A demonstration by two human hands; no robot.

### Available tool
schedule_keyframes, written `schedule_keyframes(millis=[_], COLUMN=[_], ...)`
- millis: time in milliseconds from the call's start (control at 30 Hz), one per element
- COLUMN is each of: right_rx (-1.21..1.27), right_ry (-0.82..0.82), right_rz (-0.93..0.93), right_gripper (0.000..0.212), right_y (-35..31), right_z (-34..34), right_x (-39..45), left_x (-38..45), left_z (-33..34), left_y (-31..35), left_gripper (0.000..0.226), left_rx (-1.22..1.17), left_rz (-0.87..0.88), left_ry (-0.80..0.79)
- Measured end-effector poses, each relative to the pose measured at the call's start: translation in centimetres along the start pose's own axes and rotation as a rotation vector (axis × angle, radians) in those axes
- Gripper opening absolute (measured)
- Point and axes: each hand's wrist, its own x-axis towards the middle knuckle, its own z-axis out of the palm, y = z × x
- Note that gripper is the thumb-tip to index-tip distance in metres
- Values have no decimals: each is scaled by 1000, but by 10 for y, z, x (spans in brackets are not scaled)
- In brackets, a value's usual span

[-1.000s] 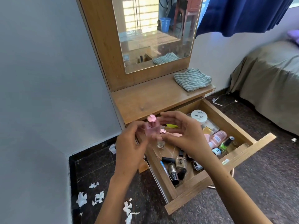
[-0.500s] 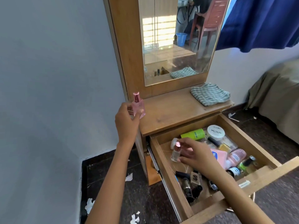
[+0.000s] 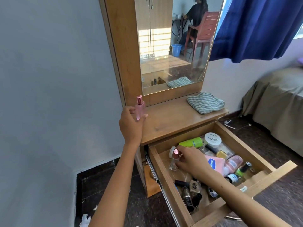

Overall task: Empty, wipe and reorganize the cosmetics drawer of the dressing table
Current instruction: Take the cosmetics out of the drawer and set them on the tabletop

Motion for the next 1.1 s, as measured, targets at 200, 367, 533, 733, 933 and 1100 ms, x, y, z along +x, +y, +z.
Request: schedule_keyframes(millis=[200, 367, 533, 733, 933, 1100], right_rx=[197, 348, 387, 361, 498, 524], right_ry=[178, 414, 432, 431, 386, 385], right_rz=[-63, -105, -85, -107, -91, -48], right_gripper=[13, 23, 29, 28, 24, 24], right_y=[-14, -35, -49, -62, -75, -83], right_z=[-33, -66, -62, -41, -30, -23], right_x=[-12, 12, 67, 105, 122, 134], left_x=[-50, -89, -102, -99, -98, -97], left_z=[-19, -24, -16, -18, -20, -21], left_y=[11, 10, -1, -5, -5, -5], left_gripper=[26, 36, 60, 61, 57, 59], left_rx=[101, 302, 596, 657, 643, 654], left_rz=[204, 270, 279, 308, 296, 298], left_ry=[88, -152, -403, -417, -434, -445])
